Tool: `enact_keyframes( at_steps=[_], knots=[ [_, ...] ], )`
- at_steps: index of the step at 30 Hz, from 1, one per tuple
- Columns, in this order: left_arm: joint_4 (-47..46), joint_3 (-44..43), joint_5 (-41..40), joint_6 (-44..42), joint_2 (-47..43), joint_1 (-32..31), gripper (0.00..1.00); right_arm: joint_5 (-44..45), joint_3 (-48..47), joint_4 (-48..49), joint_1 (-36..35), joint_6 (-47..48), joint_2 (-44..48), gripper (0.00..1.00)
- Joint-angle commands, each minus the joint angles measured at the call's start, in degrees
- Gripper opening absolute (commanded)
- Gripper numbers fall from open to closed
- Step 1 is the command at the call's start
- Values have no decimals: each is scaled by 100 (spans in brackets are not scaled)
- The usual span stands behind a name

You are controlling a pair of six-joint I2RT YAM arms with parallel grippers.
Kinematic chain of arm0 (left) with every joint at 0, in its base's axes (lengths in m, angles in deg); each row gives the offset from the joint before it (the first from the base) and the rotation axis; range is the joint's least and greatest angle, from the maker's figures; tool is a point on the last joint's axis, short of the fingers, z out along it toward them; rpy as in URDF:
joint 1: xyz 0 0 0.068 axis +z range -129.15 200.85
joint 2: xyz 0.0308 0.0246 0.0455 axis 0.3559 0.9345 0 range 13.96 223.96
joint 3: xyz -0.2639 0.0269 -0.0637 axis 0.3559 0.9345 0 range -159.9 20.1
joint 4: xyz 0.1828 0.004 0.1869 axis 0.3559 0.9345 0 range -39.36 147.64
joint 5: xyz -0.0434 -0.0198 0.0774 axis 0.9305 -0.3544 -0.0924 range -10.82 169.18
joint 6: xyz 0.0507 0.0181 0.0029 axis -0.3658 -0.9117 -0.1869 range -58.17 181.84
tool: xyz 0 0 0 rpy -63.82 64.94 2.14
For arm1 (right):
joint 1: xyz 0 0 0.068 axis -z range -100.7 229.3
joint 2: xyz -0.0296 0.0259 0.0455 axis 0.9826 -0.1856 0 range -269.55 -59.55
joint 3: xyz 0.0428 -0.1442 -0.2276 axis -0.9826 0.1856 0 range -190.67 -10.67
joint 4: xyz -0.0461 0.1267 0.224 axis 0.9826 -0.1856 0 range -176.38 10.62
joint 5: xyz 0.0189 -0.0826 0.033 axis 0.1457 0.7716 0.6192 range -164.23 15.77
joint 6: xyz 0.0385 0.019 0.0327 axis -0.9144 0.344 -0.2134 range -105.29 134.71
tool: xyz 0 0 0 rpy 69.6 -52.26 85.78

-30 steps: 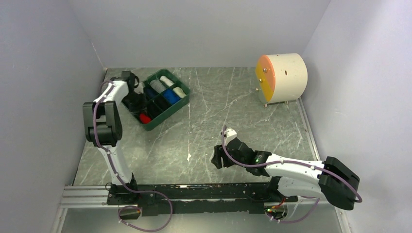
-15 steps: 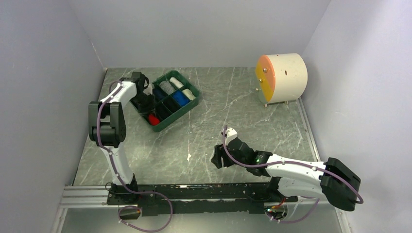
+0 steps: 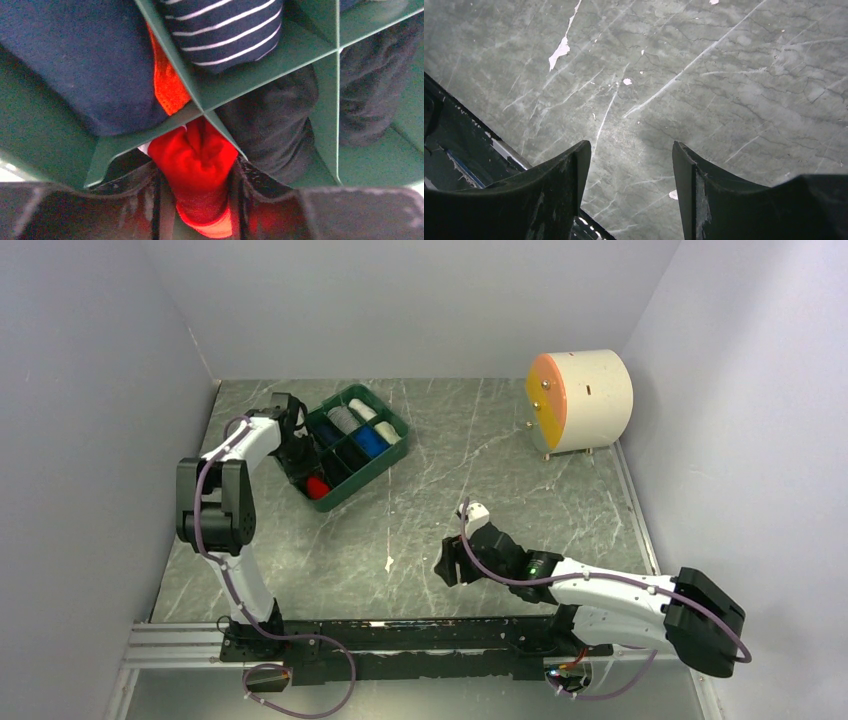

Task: Roll the underwear
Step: Move the storage box to the center of the board, then pick up the underwear from the center of the board.

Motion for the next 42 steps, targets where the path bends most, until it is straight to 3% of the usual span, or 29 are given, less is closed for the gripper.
enact_keyframes(
  at_steps=[1, 9, 14, 18, 20, 27, 36, 39, 42],
  knots=[
    [386, 114, -416, 88, -10, 75, 53, 39, -114, 27, -4, 43, 189, 64],
    [756, -314, -401, 10, -295, 79, 64, 50, -39, 27, 0, 8, 261, 65],
    [977, -555, -520, -82, -350, 74, 62, 31, -28, 60, 1, -12, 212, 65],
    [845, -500, -458, -77, -366, 74, 54, 19, 22, 126, -4, -19, 200, 64],
    [827, -492, -428, -99, -310, 82, 44, 14, 38, 150, -5, -19, 190, 64],
    [754, -600, -565, -111, -65, 78, 21, 1, 95, 227, -1, -31, 90, 64],
    [444, -348, -563, -46, 432, 78, 9, 9, 74, 142, 2, -22, 87, 65],
    [369, -288, -548, -1, 188, 82, 21, 67, 81, 63, -5, -12, 144, 64],
    [610, -621, -458, -67, 100, 81, 27, 63, 95, 70, 3, -25, 189, 64]
  ],
)
